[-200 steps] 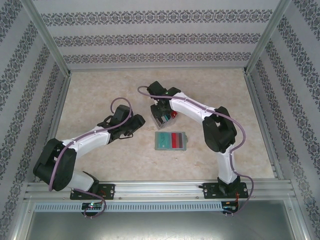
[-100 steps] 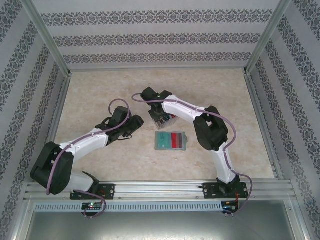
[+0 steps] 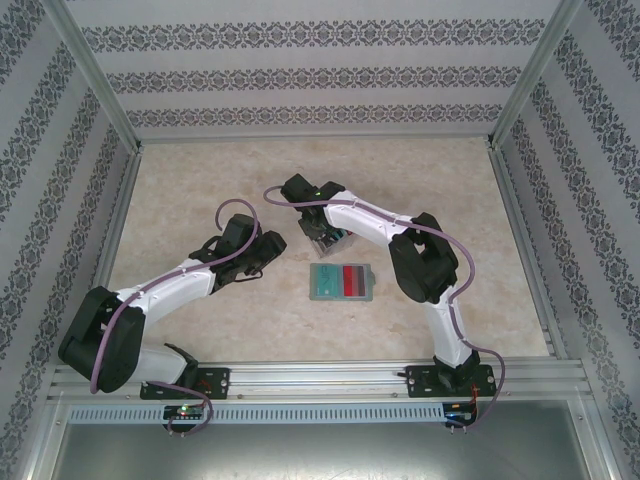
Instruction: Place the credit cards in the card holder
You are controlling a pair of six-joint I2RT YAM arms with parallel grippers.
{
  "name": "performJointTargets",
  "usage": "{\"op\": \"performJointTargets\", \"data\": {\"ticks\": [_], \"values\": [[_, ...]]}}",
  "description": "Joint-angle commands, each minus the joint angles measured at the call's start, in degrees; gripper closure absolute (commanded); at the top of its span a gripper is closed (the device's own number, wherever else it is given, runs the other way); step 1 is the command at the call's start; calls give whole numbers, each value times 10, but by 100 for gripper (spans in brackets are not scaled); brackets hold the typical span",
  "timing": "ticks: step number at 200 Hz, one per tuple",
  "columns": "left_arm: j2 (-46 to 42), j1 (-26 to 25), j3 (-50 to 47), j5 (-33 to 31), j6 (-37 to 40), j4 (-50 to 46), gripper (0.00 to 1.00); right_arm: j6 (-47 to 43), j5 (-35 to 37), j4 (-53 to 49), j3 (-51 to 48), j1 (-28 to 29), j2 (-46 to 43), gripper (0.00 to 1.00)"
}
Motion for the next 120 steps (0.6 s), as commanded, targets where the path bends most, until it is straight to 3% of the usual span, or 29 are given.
{"op": "performJointTargets", "data": {"ticks": [1, 63, 120], "values": [[-7, 7, -4, -3, -8, 8, 39, -2, 14, -3, -10, -2, -23, 74], [-3, 7, -7, 3, -13, 13, 39, -1, 28, 9, -27, -2, -46, 85], [2, 7, -2, 8, -9, 11, 38, 3, 20, 15, -38, -2, -65, 89]]}}
